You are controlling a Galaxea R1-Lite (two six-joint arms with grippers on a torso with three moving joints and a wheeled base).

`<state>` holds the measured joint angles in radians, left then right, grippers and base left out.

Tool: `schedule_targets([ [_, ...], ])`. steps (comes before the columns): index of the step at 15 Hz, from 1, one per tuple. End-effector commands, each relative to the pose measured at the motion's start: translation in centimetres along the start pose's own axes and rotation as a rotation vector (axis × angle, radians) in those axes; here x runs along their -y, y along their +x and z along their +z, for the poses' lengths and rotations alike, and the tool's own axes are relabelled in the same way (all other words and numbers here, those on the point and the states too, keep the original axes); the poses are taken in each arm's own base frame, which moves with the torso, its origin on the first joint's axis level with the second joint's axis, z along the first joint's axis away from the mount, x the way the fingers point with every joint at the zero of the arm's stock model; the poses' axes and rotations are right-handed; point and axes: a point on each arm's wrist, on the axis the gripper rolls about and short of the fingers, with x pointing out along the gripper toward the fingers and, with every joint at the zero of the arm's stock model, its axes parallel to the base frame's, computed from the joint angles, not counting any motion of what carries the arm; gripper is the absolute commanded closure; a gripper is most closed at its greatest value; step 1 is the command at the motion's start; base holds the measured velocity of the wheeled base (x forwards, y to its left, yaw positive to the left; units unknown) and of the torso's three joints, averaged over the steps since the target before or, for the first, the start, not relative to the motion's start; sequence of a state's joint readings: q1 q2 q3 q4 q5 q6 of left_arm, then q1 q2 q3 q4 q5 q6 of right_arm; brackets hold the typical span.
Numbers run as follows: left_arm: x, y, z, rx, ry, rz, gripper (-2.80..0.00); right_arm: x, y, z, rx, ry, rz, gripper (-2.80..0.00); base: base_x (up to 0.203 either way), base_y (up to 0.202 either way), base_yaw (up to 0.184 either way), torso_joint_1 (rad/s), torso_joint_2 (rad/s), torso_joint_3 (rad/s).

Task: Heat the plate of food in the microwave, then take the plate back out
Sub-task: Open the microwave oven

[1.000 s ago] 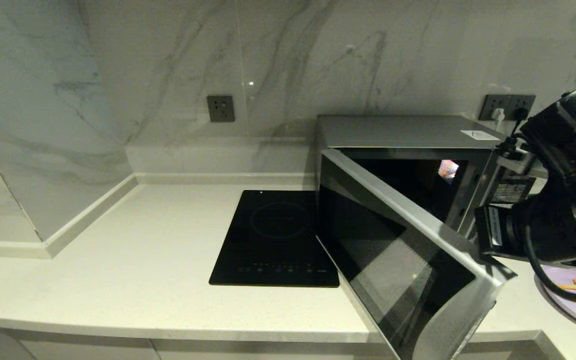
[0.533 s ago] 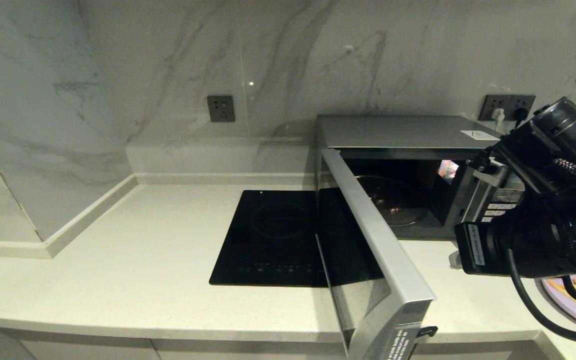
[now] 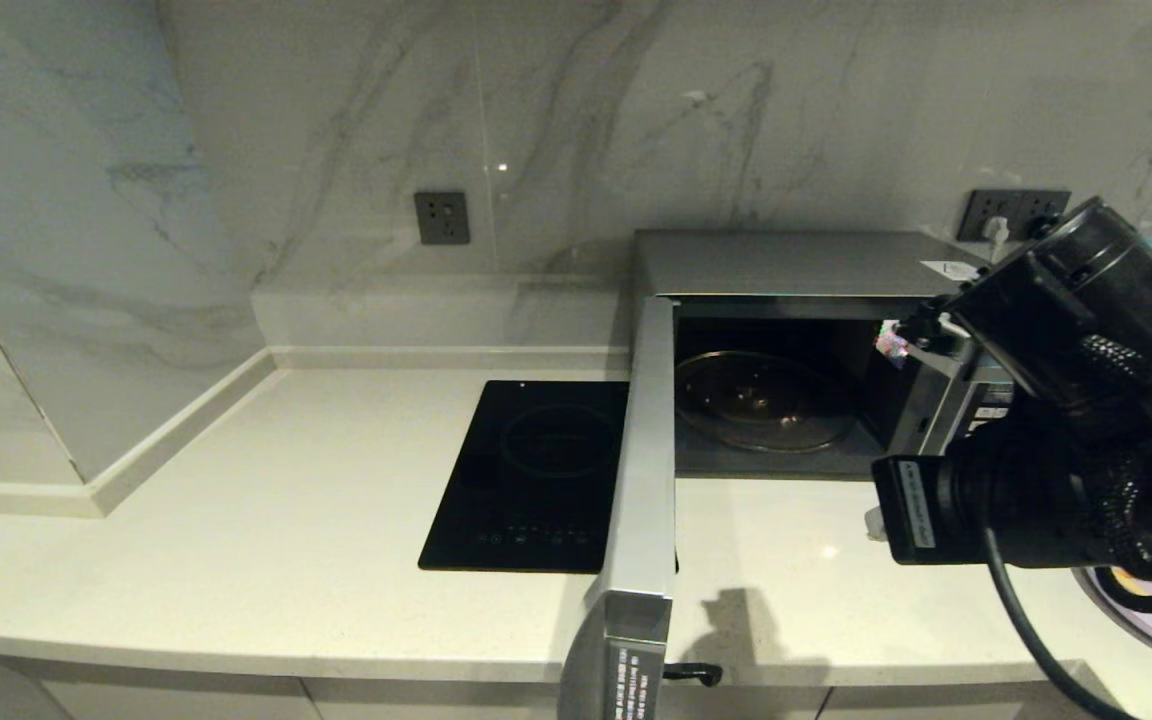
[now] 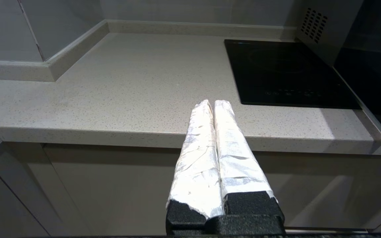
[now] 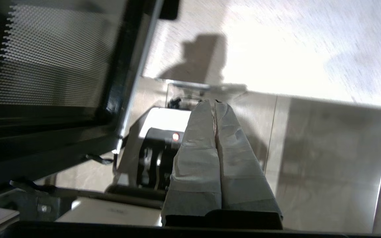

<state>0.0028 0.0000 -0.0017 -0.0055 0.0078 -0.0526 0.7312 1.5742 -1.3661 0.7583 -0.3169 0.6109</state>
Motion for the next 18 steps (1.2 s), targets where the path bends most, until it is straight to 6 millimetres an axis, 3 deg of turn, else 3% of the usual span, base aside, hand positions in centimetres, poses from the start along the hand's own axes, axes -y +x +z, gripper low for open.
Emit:
schedule_targets([
  [1,0.0,0.0,0.0,0.001,0.000,0.000,0.00,-3.2,1.3,0.0,0.033,-0.049,0.014,0.00,0.000,0.000,0.000,0.000,0.00,0.000],
  [6,0.0,0.0,0.0,0.001,-0.001,0.000,0.00,-6.4,-0.4,0.4,0.103,-0.061,0.126,0.00,0.000,0.000,0.000,0.000,0.00,0.000],
  [18,0.0,0.0,0.0,0.001,0.000,0.000,0.00,-7.6,-0.6,-0.8,0.081,-0.070,0.153,0.00,0.000,0.000,0.000,0.000,0.00,0.000],
])
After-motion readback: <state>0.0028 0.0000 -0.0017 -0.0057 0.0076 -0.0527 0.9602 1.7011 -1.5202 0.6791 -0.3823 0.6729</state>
